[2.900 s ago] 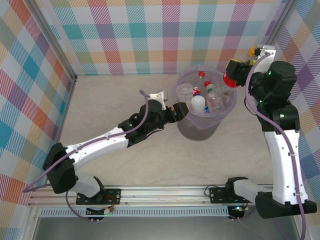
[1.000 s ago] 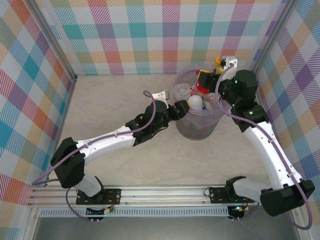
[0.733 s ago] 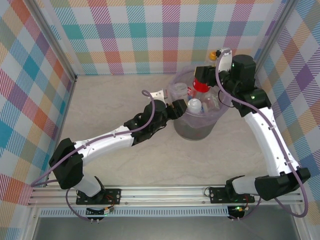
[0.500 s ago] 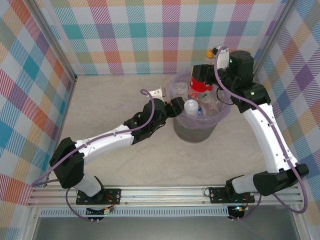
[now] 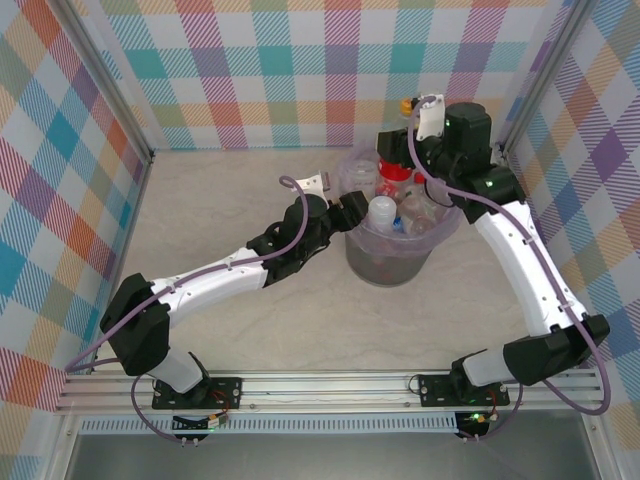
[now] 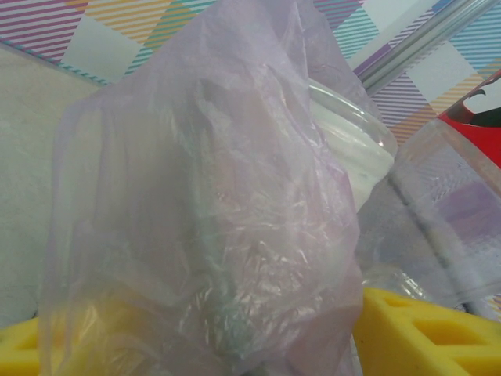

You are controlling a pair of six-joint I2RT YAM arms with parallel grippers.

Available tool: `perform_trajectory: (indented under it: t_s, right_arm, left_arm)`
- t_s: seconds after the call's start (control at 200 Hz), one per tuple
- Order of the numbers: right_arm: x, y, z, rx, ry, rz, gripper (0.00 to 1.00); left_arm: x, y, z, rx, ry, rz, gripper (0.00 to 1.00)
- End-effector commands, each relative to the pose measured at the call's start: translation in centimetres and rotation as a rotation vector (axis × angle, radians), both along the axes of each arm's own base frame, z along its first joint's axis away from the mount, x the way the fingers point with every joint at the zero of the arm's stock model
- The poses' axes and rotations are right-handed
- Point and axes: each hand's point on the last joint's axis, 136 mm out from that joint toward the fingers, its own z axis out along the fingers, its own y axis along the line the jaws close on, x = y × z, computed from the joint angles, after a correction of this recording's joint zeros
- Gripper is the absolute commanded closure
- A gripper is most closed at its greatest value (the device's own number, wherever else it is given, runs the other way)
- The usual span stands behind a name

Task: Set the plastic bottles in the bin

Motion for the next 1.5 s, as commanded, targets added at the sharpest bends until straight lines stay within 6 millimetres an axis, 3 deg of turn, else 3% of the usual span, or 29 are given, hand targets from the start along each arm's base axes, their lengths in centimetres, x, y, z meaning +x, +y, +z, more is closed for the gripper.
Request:
perform_trajectory:
  t_s: [0.0, 0.125, 0.23, 0.33, 0.51, 0.615, 0.79, 1.055, 1.495]
  right_arm:
    - [-0.6, -1.4, -5.6, 0.096, 0.259, -0.045, 0.45]
    - [-1.0, -3.8, -2.4, 0.232, 0.254, -0.092, 0.43]
    - [-0.7, -7.1, -1.1, 0.328, 0.244, -0.185, 0.38]
    - [-0.2, -9.7, -2.2, 0.461, 0.268, -0.251, 0.34]
    - [-0.6, -11.2, -5.0, 0.548, 0.304, -0.305, 0.25]
    - [-1.5, -11.5, -5.0, 0.513, 0.295, -0.303, 0.14]
    - [-3.3, -12.4, -3.0, 0.342, 0.261, -0.314, 0.00]
    - [-6.0, -15.9, -1.8, 0.156, 0.269, -0.410, 0.01]
    - [-2.8, -19.9, -2.3, 0.034, 0.285, -0.484, 0.05]
  left_arm:
    - [-0.2, -0.9, 0.8, -0.013, -0.036, -0.037, 0.32]
    - [0.0, -1.3, 0.5, -0.005, -0.030, -0.048, 0.32]
    - [0.0, -1.6, 0.6, -0.018, -0.031, -0.053, 0.32]
    - [0.0, -1.8, 0.7, -0.021, -0.033, -0.058, 0.32]
    - [0.0, -1.7, 0.5, -0.012, -0.032, -0.053, 0.32]
    - [0.0, -1.7, 0.5, -0.008, -0.033, -0.053, 0.32]
    - [0.0, -1.7, 0.3, -0.001, -0.032, -0.054, 0.32]
    - [0.1, -1.6, 0.1, 0.023, -0.038, -0.050, 0.31]
    - [-0.2, -0.8, 0.7, 0.043, -0.054, -0.040, 0.31]
